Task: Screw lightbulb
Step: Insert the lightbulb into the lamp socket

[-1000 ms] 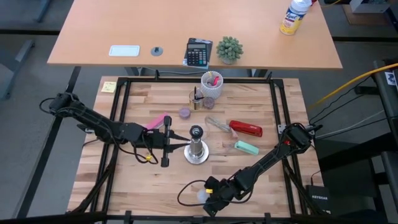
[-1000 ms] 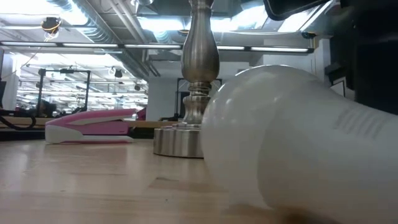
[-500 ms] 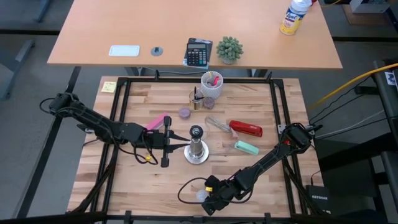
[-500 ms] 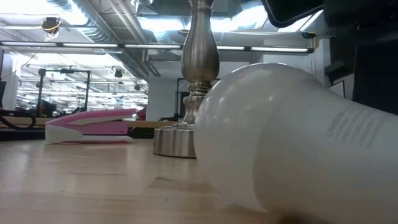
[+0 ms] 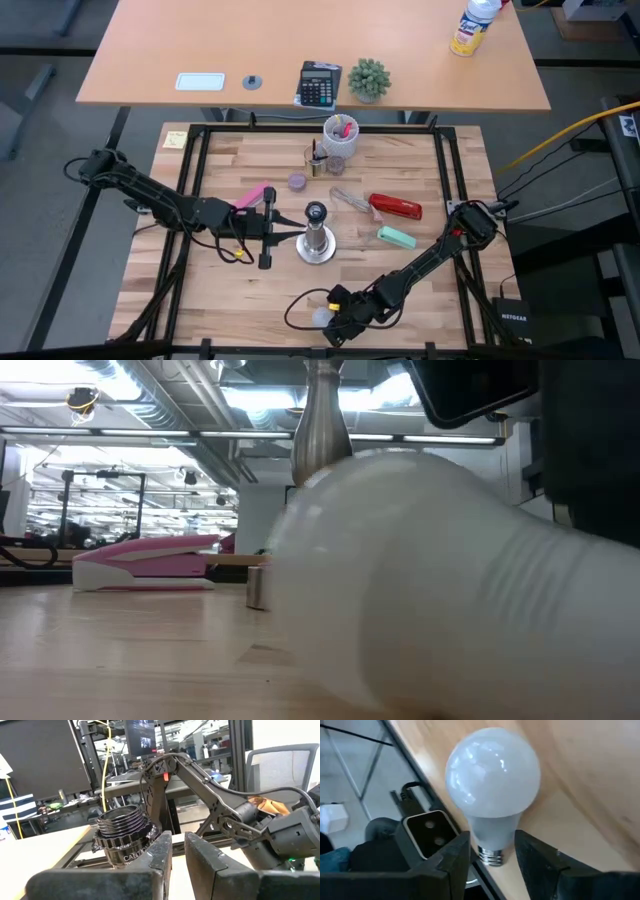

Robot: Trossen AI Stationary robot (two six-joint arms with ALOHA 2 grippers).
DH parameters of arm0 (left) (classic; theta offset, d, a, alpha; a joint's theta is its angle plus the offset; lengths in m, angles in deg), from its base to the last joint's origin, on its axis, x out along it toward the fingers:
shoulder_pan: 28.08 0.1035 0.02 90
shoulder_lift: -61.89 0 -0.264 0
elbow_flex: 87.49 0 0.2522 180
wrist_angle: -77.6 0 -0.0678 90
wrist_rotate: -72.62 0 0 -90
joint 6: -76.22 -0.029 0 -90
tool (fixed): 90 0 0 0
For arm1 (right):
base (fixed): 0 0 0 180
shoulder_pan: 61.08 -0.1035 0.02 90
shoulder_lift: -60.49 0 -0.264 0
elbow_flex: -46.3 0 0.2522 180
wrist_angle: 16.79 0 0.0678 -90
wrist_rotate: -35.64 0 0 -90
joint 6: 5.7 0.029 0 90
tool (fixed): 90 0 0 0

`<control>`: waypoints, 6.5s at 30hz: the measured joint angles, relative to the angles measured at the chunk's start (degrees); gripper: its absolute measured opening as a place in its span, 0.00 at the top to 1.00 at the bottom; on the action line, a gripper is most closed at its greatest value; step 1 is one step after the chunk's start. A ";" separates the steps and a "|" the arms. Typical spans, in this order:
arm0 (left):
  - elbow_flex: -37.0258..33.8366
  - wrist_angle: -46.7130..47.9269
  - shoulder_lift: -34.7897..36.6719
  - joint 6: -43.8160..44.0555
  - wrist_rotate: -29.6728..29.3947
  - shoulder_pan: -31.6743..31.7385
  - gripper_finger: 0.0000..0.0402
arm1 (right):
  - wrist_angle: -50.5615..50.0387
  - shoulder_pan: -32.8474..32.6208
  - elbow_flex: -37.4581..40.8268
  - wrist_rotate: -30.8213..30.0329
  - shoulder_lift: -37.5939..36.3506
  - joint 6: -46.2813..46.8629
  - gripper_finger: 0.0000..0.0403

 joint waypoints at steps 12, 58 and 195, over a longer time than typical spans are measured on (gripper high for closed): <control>0.00 0.15 0.00 -0.07 0.01 -0.15 0.89 | 3.13 0.02 -0.17 -0.24 2.25 -1.00 0.65; -0.02 -0.06 0.04 -3.39 0.02 -4.50 0.89 | 10.01 0.15 0.04 1.32 2.56 0.55 0.28; 8.90 -2.64 -42.99 58.51 12.69 -17.29 0.89 | -1.51 3.99 -0.24 -5.49 2.65 15.99 0.28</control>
